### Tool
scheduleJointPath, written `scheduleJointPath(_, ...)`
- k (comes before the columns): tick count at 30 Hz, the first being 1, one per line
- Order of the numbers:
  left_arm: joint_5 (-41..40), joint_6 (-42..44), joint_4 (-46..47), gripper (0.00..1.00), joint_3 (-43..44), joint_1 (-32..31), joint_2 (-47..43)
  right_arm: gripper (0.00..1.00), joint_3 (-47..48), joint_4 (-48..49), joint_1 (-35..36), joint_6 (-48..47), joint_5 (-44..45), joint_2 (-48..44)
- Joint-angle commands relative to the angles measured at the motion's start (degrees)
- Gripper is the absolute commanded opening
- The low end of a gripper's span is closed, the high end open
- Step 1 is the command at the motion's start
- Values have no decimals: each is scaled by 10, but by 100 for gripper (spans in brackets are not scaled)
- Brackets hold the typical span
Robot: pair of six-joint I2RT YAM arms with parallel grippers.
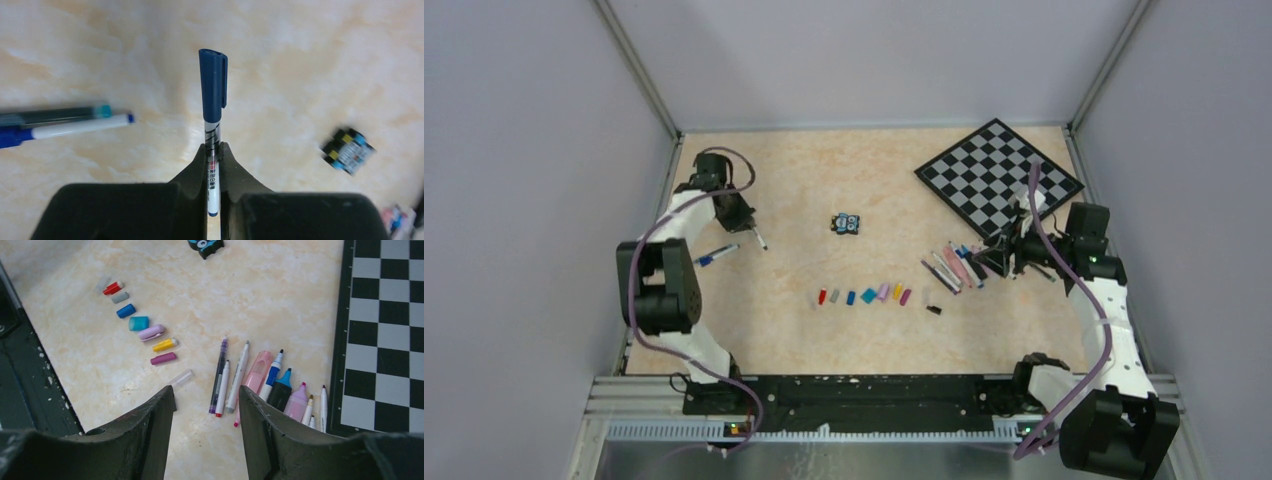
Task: Open the pen caps
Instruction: Pick up the pen from the center of the board.
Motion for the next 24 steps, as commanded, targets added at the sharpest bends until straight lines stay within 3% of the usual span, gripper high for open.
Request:
scheduleJointPath(1,141,17,159,0,-108,-4,-148,50,11,-30,-3,-69,-83,-11)
scheduleJointPath(6,335,-34,394,0,-299,-19,-314,52,1,-37,-2,-93,-125,-11)
scheduleJointPath(9,376,-93,529,0,-389,-62,-408,57,12,-62,3,-117,-151,-8)
scheduleJointPath(14,335,-163,677,0,-473,-171,-487,61,49,-115,30,-131,-168,7)
scheduleJointPath(17,269,-184,759,0,-513,-252,-505,61,68,-124,57,-110,-172,22)
scheduleJointPath(24,133,-157,848,0,-503,-408,-451,61,63,22,124,85,-176,37)
